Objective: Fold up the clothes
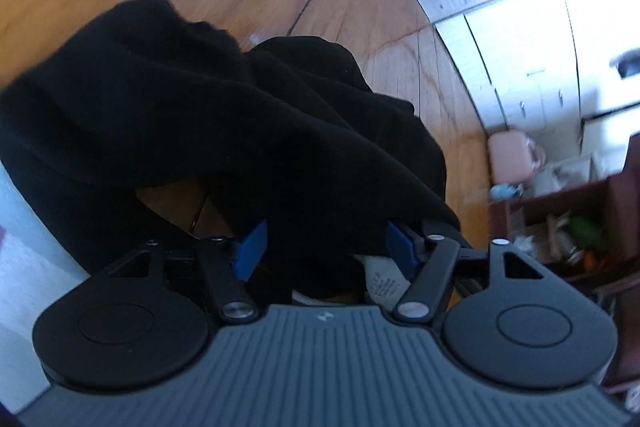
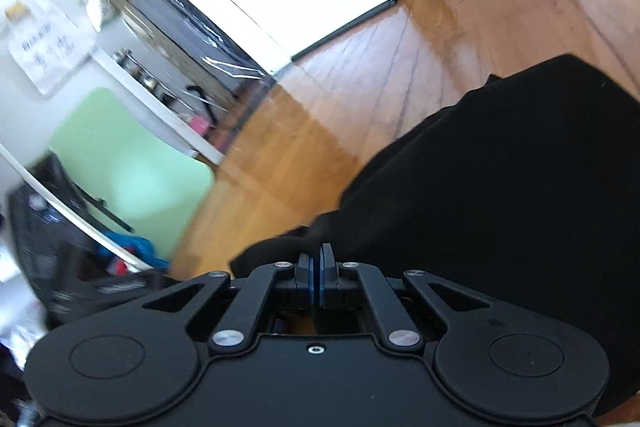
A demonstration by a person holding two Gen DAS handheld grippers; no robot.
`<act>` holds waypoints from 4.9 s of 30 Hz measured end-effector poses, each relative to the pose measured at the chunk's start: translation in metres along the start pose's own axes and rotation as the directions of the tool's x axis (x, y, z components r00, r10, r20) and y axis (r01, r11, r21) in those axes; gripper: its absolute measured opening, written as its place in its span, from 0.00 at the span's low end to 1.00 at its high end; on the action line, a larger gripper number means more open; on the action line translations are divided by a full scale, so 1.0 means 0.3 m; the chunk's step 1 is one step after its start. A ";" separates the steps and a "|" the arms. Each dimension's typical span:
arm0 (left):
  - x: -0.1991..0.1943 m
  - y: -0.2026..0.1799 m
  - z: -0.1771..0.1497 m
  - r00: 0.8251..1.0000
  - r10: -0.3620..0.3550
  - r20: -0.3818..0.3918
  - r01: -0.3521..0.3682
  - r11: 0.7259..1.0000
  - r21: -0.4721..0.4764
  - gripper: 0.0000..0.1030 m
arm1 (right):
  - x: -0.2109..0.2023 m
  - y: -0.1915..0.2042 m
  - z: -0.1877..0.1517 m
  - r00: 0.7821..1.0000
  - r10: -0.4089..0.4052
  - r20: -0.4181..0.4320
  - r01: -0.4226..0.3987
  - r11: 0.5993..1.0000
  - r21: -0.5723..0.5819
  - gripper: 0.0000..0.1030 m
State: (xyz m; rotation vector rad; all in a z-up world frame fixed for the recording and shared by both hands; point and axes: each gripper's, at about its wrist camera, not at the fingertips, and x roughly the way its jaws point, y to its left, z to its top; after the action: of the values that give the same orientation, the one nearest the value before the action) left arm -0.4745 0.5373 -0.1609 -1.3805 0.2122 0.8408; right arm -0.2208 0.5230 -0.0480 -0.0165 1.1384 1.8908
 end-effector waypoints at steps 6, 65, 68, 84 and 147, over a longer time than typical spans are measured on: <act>-0.029 -0.090 -0.020 0.995 0.033 0.097 -0.049 0.985 0.166 0.74 | -0.062 0.059 -0.015 0.995 0.104 -0.011 -0.104 0.995 0.011 0.04; -0.080 -0.069 -0.058 0.964 -0.153 0.219 0.146 0.988 0.049 0.08 | -0.386 0.187 -0.218 0.987 -0.160 -0.016 0.127 0.837 -0.532 0.38; -0.188 -0.067 -0.011 0.914 -0.129 0.385 0.106 0.991 0.083 0.08 | -0.460 0.078 -0.201 0.899 -0.415 0.143 0.432 0.781 -0.451 0.61; -0.228 0.131 0.132 0.895 0.001 0.446 0.066 0.989 -0.135 0.08 | -0.336 -0.154 -0.123 0.894 -0.437 -0.101 0.413 0.889 -0.196 0.63; -0.062 0.063 -0.137 0.901 0.398 0.170 -0.419 0.902 0.104 0.16 | -0.795 -0.525 0.143 0.675 -0.738 0.002 0.716 0.655 0.240 0.45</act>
State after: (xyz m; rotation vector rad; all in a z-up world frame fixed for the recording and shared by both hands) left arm -0.4858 0.4914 -0.1737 -1.1523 0.4514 1.2495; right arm 0.0477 0.4174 -0.0318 -0.2251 1.0479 1.0185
